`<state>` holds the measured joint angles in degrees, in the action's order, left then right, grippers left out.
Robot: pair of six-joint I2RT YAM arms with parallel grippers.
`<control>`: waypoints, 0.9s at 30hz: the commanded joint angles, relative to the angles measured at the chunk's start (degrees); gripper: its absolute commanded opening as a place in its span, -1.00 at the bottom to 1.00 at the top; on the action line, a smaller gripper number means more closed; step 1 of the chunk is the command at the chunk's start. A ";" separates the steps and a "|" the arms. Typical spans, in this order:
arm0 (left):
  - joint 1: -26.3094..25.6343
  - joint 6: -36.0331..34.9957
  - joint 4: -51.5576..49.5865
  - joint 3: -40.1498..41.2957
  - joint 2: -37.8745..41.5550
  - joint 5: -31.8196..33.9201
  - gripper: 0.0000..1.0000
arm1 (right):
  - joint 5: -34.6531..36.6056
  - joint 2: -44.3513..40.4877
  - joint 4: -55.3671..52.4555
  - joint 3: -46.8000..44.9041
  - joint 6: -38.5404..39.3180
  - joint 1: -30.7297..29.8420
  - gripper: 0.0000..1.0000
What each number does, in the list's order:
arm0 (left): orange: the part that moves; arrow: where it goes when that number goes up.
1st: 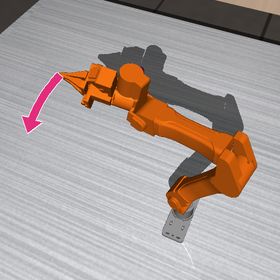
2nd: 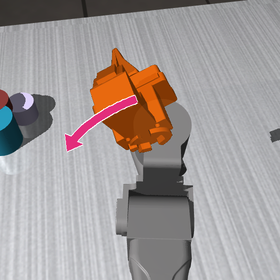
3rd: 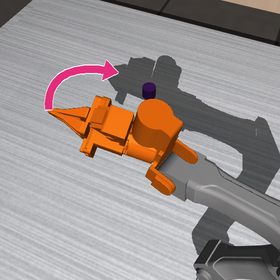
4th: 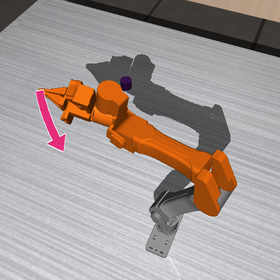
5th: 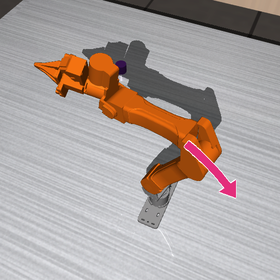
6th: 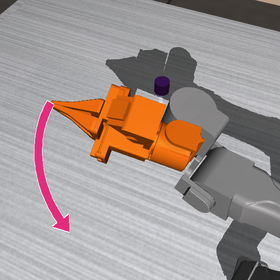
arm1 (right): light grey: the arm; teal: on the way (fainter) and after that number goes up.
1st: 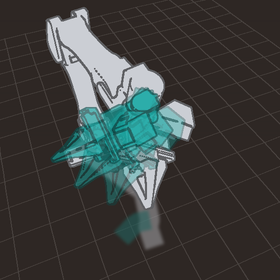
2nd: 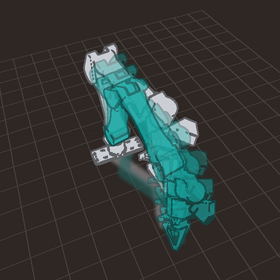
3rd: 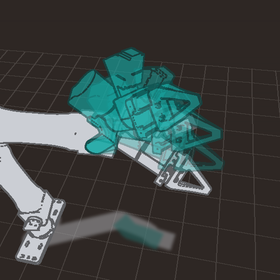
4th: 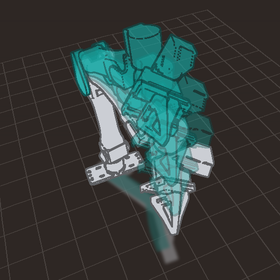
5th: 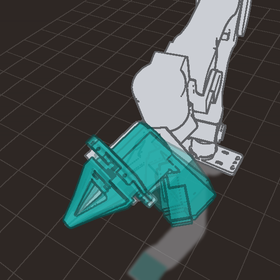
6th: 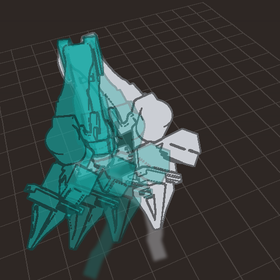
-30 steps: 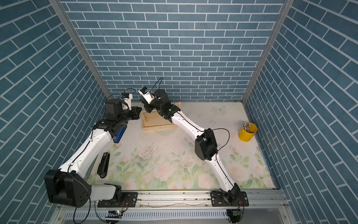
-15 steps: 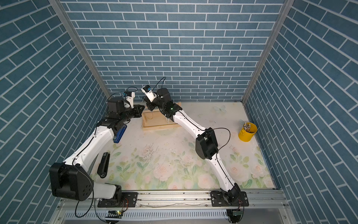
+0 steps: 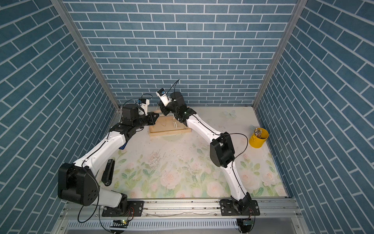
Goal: Hang the necklace on the jewelry display stand
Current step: Hang the necklace on the stand.
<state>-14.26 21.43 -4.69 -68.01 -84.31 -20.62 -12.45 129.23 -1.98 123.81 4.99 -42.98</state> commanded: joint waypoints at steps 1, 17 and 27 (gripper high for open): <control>-0.15 1.33 0.85 -1.29 -1.11 0.80 -1.00 | 3.74 -5.20 -3.61 -1.57 1.76 0.27 -0.49; -0.33 3.18 0.91 -1.99 -2.73 -0.60 -1.00 | 4.86 -9.24 -29.31 4.35 -0.47 0.27 0.15; -0.33 2.78 -4.13 -8.22 -3.71 -0.90 -1.00 | 3.99 -11.63 -38.40 3.32 1.84 0.30 0.24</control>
<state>-14.28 24.47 -6.79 -73.01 -87.07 -20.88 -7.79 120.86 -36.03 127.83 6.02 -42.48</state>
